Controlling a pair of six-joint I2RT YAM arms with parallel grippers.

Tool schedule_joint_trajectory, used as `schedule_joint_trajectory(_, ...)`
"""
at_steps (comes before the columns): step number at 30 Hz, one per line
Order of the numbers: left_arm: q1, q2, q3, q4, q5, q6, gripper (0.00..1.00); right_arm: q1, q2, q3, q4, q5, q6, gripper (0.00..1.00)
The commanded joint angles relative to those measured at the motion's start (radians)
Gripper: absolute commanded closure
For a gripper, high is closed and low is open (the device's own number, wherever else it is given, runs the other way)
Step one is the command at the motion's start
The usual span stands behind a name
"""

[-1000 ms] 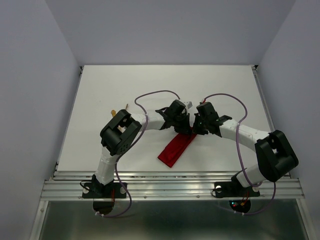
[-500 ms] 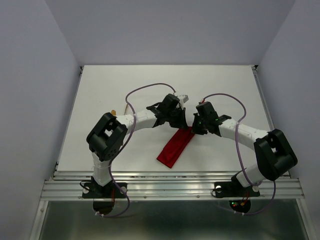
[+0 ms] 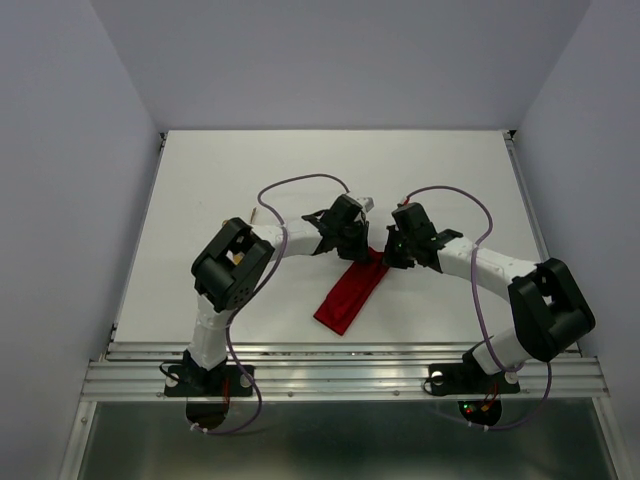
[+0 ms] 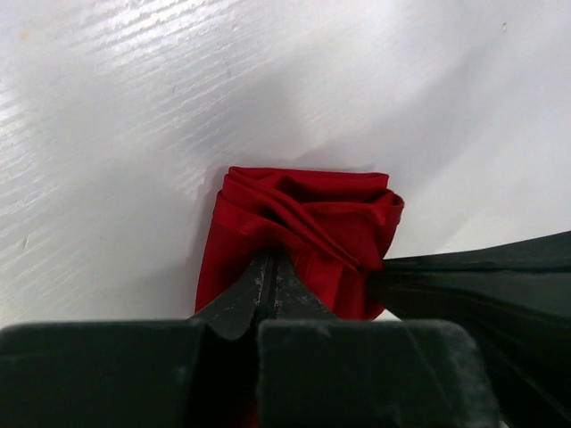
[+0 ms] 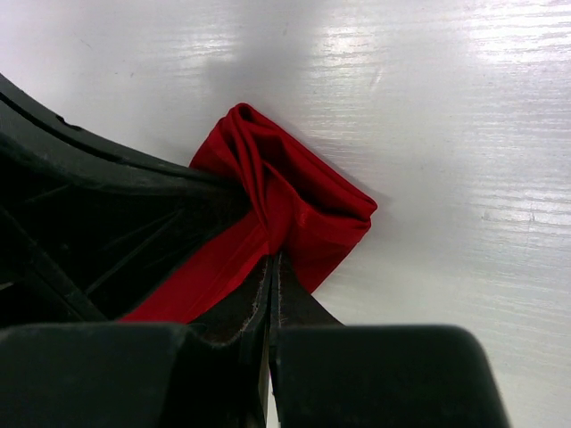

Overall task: Fold the napkin into a case and place the utensils inside
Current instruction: Stuff the top corner of the smaller-rectangle-folded napkin into the folded napkin.

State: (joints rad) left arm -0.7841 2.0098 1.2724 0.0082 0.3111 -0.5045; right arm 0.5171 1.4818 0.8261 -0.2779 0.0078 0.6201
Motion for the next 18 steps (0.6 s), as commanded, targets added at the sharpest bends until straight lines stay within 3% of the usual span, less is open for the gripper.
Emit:
schedule_joint_trajectory(1, -0.012, 0.01, 0.048, 0.045, -0.01, -0.003, 1.0, -0.002, 0.002, 0.039, 0.026, 0.001, -0.014, 0.99)
schedule_joint_trajectory(18, -0.076, 0.041, -0.061, 0.171, 0.082, -0.094, 1.0, -0.002, 0.023, 0.039, 0.023, 0.001, -0.014, 0.99)
